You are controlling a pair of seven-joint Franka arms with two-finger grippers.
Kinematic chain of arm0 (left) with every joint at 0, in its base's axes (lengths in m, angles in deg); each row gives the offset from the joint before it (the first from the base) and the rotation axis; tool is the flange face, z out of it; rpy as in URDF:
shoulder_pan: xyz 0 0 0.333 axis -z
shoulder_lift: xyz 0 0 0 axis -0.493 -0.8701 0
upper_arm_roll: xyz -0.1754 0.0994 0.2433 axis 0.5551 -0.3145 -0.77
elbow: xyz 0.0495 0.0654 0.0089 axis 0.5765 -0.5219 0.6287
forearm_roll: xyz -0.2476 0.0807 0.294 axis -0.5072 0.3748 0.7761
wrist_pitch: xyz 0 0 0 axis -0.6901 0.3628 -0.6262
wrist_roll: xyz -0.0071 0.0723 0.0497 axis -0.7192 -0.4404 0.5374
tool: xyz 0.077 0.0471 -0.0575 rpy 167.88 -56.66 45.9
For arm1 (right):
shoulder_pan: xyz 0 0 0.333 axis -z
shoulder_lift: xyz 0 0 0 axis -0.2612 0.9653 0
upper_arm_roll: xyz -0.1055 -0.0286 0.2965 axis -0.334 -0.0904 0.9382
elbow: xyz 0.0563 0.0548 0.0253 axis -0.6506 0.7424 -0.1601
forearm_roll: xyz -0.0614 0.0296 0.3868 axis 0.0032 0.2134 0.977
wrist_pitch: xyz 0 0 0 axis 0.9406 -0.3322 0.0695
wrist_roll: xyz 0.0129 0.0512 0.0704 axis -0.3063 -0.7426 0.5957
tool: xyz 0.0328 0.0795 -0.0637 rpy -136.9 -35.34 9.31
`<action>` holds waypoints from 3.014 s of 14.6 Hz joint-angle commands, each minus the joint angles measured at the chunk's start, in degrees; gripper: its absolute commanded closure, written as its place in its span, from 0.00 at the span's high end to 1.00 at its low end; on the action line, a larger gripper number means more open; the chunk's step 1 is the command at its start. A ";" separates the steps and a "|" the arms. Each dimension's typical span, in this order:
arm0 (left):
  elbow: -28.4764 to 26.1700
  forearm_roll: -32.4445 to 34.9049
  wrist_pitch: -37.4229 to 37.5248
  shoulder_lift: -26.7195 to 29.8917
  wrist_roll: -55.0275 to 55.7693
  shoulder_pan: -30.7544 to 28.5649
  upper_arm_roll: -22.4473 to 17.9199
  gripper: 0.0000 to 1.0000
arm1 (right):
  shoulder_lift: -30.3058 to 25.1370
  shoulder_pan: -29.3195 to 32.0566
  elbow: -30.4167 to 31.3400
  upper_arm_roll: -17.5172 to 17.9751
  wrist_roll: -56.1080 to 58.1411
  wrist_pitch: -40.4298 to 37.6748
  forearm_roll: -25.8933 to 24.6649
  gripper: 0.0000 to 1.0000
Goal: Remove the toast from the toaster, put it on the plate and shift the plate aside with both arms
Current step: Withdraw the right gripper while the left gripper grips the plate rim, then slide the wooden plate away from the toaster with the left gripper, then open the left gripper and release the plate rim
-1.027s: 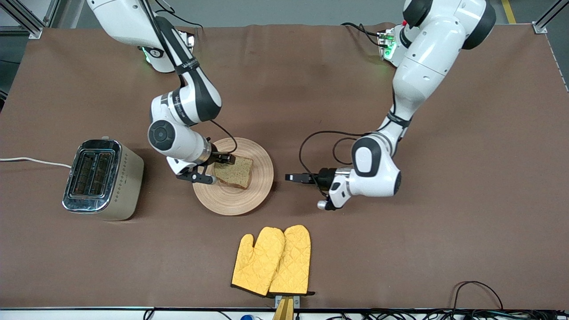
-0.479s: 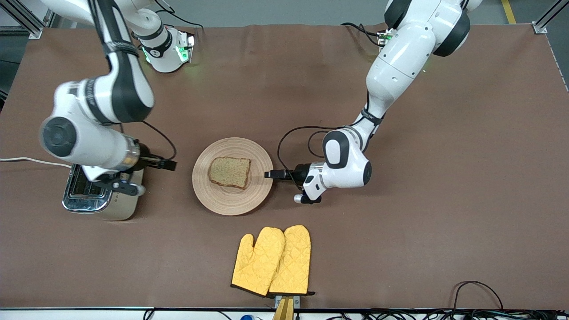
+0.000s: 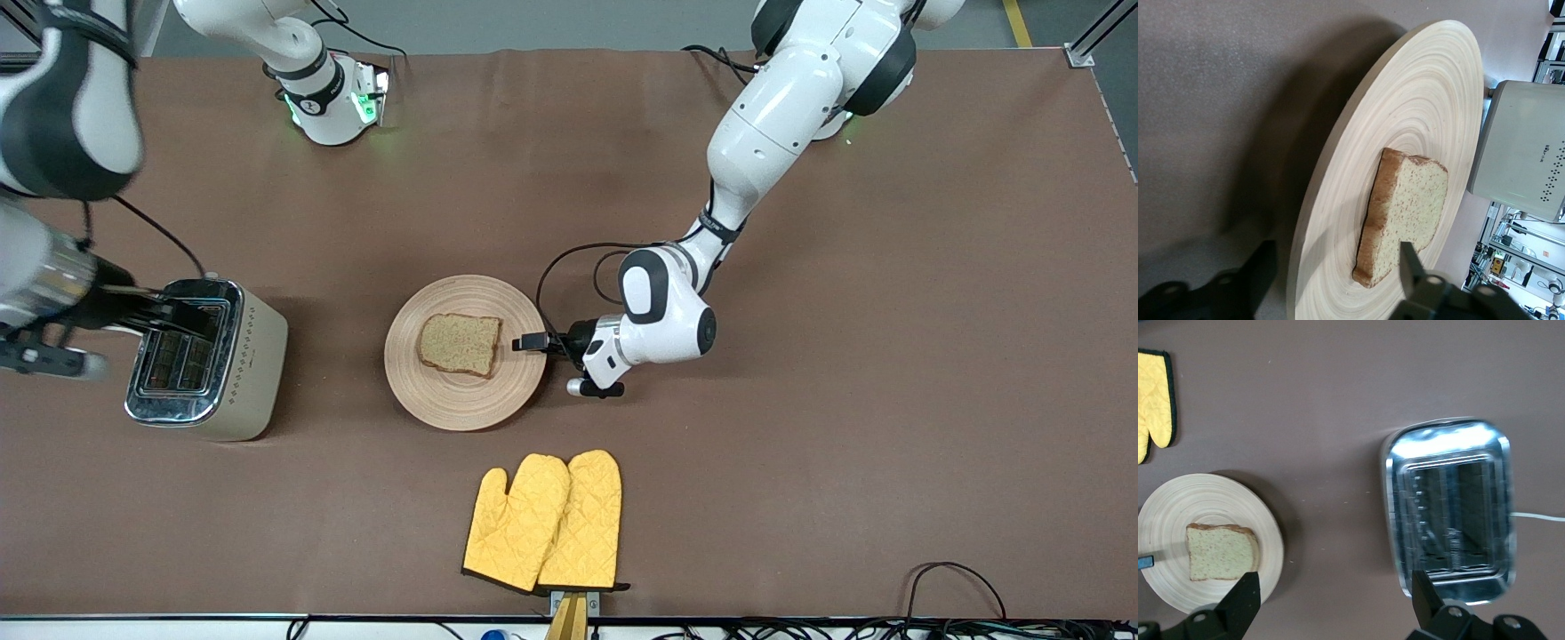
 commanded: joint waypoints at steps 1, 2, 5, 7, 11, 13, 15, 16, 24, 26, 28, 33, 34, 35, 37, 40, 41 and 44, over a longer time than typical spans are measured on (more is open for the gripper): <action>1.46 -2.44 -0.53 -0.80 -1.80 0.22 -0.24 0.08 | -1.64 -0.32 -3.64 -2.89 6.26 -4.92 -2.37 1.00; 1.46 -3.06 -0.44 -0.80 -1.80 0.13 -0.32 0.00 | -1.64 -0.41 -5.84 -2.89 7.06 -7.30 -4.03 1.00; 1.19 -3.41 -0.44 -0.80 -5.31 -0.13 -0.32 0.00 | -2.43 -0.76 -9.28 -2.80 7.51 -13.10 -5.98 1.00; 1.11 -3.50 -0.44 -0.54 -6.29 -0.31 -0.32 0.00 | -4.44 -1.19 -9.20 -2.45 7.51 -13.91 -6.07 1.00; -6.08 -3.07 0.96 8.75 -4.79 -4.60 -0.32 0.00 | -4.45 -1.73 -8.94 -1.40 7.51 -14.88 -6.16 1.00; -8.99 -2.63 9.18 12.90 -5.32 -10.47 -0.50 0.00 | -4.54 2.73 -8.94 4.46 7.51 -14.97 -6.68 1.00; -9.00 1.47 19.99 14.40 -6.28 -18.03 -0.50 0.00 | -4.72 8.53 -8.94 11.40 7.42 -14.97 -7.30 1.00; -8.91 4.64 24.48 14.75 -6.29 -22.50 -0.33 0.00 | -4.72 10.39 -8.94 13.09 7.42 -14.88 -7.22 1.00; -7.95 23.72 41.91 14.32 -12.94 -47.56 -0.41 0.00 | -4.98 27.81 -8.94 28.66 14.55 -15.23 -8.26 1.00; -7.07 27.59 42.01 11.87 -21.62 -52.05 -0.50 0.00 | -5.07 27.02 -8.94 28.49 10.52 -15.14 -8.80 1.00; -5.32 28.48 42.10 8.09 -32.52 -56.28 -0.67 0.00 | -5.07 26.75 -8.94 27.44 10.06 -14.88 -8.62 1.00; -4.96 30.07 42.28 5.44 -37.31 -61.38 -0.94 0.00 | -15.08 24.91 5.56 26.20 9.44 -7.67 -8.62 1.00; -4.96 29.98 42.28 5.09 -37.31 -61.65 -0.94 0.03 | -15.00 24.91 5.30 26.20 9.44 -7.58 -8.62 1.00; -4.96 30.16 42.28 5.00 -37.23 -61.74 -0.94 0.13 | -15.00 25.17 5.30 26.20 9.44 -7.41 -8.62 1.00; -4.96 30.42 42.36 5.35 -37.14 -62.36 -1.03 0.99 | -15.00 25.96 5.21 26.46 9.44 -7.32 -8.62 1.00; -1.11 39.78 42.36 5.70 -36.09 -62.98 -1.12 1.00 | -14.91 26.06 4.60 26.56 8.23 -7.93 -9.14 1.00; 1.43 44.79 42.36 5.97 -34.86 -62.98 -0.94 1.00 | -14.91 25.79 4.51 26.29 7.17 -8.54 -10.80 1.00; 5.76 53.52 44.64 9.90 -31.44 -62.36 -0.24 1.00 | -14.91 25.79 4.07 26.20 6.98 -8.64 -12.49 1.00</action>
